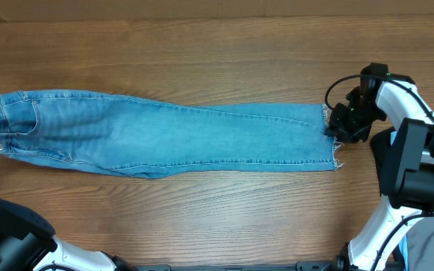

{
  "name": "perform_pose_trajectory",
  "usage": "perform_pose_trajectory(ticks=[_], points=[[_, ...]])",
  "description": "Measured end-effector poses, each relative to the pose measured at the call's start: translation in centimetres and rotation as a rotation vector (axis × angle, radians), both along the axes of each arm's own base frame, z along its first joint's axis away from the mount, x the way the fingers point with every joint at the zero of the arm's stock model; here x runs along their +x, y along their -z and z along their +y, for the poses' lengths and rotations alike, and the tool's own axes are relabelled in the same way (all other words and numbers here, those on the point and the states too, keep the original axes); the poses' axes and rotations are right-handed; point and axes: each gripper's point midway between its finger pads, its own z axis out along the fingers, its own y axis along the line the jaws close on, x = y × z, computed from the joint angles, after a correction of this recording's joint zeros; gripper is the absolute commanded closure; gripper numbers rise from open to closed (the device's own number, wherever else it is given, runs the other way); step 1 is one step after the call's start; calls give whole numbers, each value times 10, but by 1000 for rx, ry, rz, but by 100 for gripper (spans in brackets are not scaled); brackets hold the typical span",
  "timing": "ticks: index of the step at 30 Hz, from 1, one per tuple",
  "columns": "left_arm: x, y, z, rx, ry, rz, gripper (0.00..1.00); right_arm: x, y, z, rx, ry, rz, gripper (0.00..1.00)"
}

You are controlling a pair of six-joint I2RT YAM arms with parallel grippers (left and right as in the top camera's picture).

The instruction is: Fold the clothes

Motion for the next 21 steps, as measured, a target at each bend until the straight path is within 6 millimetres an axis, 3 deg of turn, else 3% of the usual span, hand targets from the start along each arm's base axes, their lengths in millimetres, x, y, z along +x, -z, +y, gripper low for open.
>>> perform_pose_trajectory(ticks=[3, 14, 16, 21], points=[[0, 0, 0, 0, 0, 0, 95, 2, -4, 6, 50, -31, -11, 96], [1, 0, 0, 3, 1, -4, 94, 5, -16, 11, 104, -73, -31, 96], [1, -1, -2, 7, 23, -12, 92, 11, -25, 6, 105, -64, -51, 96], [-1, -5, -7, 16, 59, -16, 86, 22, -70, -8, 91, -22, -163, 96]])
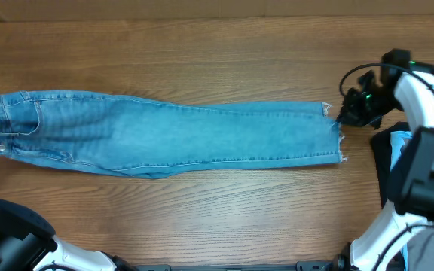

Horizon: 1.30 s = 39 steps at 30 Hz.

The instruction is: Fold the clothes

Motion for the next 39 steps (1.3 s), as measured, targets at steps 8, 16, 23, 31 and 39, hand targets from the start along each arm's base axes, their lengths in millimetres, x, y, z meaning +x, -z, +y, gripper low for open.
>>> perform_pose_trajectory(ticks=[8, 16, 23, 31, 39], points=[[-7, -32, -7, 71, 7, -50, 72, -10, -80, 4, -23, 3, -162, 96], [-13, -28, -3, 117, -16, 10, 48, -8, -80, 4, -23, 5, -167, 96], [15, 2, -6, 192, 23, 56, 45, 1, -83, 5, -13, 1, -209, 96], [64, 106, 3, 185, 71, 204, 38, 2, -87, 14, 44, -7, -220, 96], [84, 151, 36, 332, -12, 278, 27, -2, -88, 18, 67, -9, -207, 96]])
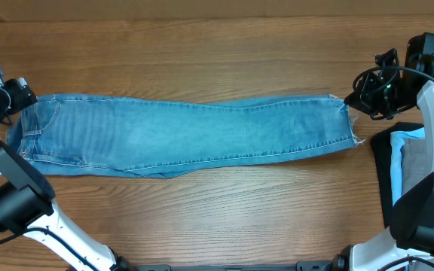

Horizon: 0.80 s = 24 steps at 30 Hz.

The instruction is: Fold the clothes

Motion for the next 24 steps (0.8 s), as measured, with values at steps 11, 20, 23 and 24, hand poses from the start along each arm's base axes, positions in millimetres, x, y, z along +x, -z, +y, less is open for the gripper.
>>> perform_pose_trajectory(ticks=[11, 20, 23, 24], points=[[10, 50, -59, -107, 272, 84, 19, -1, 0, 1, 6, 0, 3, 96], [76, 43, -120, 150, 552, 32, 5, -4, 1, 2, 10, 0, 19, 96], [76, 58, -126, 161, 572, 68, 6, -4, 1, 2, 10, 0, 20, 96], [75, 64, -127, 158, 575, 82, 5, -4, 1, 2, 10, -1, 19, 96]])
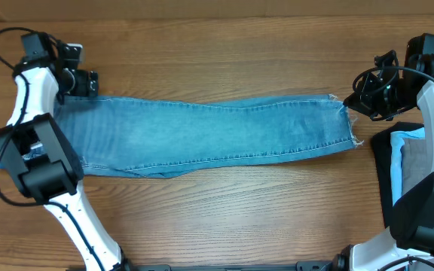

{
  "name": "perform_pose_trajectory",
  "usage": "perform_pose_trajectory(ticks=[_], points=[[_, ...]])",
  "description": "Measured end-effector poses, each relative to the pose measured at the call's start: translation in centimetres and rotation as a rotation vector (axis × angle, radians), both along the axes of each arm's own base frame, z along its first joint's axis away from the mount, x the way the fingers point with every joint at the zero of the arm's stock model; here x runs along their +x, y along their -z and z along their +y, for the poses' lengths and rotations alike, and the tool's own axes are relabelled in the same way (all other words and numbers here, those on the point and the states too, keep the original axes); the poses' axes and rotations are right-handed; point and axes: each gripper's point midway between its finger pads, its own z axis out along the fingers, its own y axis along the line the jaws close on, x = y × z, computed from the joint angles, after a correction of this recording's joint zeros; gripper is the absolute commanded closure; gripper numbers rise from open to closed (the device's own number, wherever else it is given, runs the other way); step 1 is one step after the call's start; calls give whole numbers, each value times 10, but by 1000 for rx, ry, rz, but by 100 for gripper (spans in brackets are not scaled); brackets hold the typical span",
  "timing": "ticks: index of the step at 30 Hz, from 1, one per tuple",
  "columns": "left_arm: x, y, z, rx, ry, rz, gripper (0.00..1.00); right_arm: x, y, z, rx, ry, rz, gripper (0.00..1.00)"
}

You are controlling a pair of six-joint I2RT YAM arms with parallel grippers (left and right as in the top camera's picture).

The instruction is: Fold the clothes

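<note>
A pair of light blue jeans (217, 135) lies stretched out flat across the wooden table, legs together. The waist end is at the left, partly hidden under my left arm. My left gripper (89, 83) sits at the waist's far corner, apparently shut on the cloth. The frayed hem (349, 124) is at the right. My right gripper (355, 102) is at the hem's far corner and looks shut on it.
A pile of other clothes, black with light blue and grey (409, 162), lies at the right edge beside the right arm. Bare wooden table (217, 218) surrounds the jeans on the near and far sides.
My left gripper has moved right and slightly farther back, from the table's left edge to the waist's far corner. The jeans' left end now sits further right. The right gripper and hem are unchanged.
First the jeans lay slanted with my right gripper at the hem. Then the hem end was further right with the gripper. Later the jeans lay straighter and shifted right, my left gripper at the waist. Now the waist end has come in from the left edge.
</note>
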Motion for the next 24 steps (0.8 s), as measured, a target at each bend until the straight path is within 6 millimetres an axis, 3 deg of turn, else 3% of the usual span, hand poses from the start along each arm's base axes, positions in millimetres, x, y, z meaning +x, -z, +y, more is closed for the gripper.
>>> perform_pose_trajectory(ticks=[4, 13, 15, 16, 17, 18, 20, 24], points=[[-7, 22, -2, -6, 2, 58, 8, 0, 0, 0, 0, 0, 0, 96], [-17, 25, -8, -21, 6, 106, 69, 0, 0, 0, 0, 0, -2, 96], [-23, 26, -10, -28, 9, 131, 90, 1, 0, 0, 0, 0, -3, 96], [-25, 26, -11, -31, 7, 141, 93, 1, 0, 0, 0, 0, -3, 96], [-31, 26, -11, -32, 6, 164, 84, 1, 0, 0, -1, 0, -3, 96], [-33, 26, -12, -35, 3, 175, 59, 1, 0, 0, 0, 0, -3, 96], [-37, 26, -13, -42, -6, 193, 30, 1, 0, 0, -1, 0, -3, 96], [-45, 22, -15, -58, -31, 234, 15, 1, 0, 0, -1, 0, -2, 96]])
